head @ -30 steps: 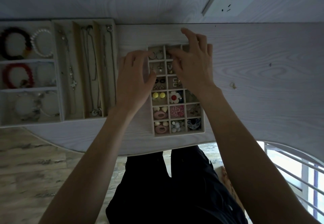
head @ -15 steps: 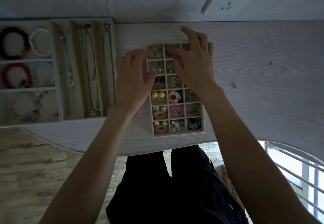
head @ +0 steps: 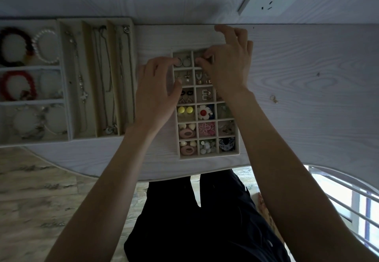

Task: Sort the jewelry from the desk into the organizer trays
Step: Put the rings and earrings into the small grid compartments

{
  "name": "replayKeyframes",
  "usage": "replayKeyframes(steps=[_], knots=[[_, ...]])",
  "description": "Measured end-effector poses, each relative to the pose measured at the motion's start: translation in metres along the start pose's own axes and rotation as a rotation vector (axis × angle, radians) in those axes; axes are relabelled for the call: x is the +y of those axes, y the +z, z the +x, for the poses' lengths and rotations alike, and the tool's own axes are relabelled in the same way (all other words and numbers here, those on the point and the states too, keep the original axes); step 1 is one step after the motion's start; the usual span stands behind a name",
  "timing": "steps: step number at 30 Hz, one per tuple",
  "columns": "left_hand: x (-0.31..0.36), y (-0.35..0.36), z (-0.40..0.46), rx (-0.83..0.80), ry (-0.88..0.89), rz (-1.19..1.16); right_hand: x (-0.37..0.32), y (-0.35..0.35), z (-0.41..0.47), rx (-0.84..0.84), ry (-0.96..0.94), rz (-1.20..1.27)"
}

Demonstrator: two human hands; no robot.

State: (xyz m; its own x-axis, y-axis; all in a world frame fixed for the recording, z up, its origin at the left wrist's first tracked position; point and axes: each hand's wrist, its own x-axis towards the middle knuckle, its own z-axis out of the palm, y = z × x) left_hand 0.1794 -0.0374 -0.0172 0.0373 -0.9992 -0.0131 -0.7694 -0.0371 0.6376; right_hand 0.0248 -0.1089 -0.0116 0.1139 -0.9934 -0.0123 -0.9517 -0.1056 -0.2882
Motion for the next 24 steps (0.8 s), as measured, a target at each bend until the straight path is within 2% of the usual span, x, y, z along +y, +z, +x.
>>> replayKeyframes(steps=[3,7,10,16,21,24], knots=[[-0.001,0.0,0.0,-0.001,0.004,-0.005,-0.001,0.0,0.006,-0.029,-0.023,-0.075],[-0.001,0.0,-0.001,0.002,0.009,-0.007,0.0,0.005,0.001,-0.006,0.003,0.092],[-0.001,0.0,-0.001,-0.005,0.003,-0.007,0.002,0.009,-0.003,-0.006,-0.012,0.071],[0.0,0.0,-0.001,-0.003,-0.001,-0.022,0.009,0.011,-0.004,0.18,0.012,0.076],[0.001,-0.001,-0.003,0.005,0.001,-0.04,0.015,0.005,-0.007,0.353,-0.07,0.12],[-0.001,0.0,-0.002,0.005,0.006,-0.027,0.023,0.003,-0.012,0.333,-0.111,0.118]])
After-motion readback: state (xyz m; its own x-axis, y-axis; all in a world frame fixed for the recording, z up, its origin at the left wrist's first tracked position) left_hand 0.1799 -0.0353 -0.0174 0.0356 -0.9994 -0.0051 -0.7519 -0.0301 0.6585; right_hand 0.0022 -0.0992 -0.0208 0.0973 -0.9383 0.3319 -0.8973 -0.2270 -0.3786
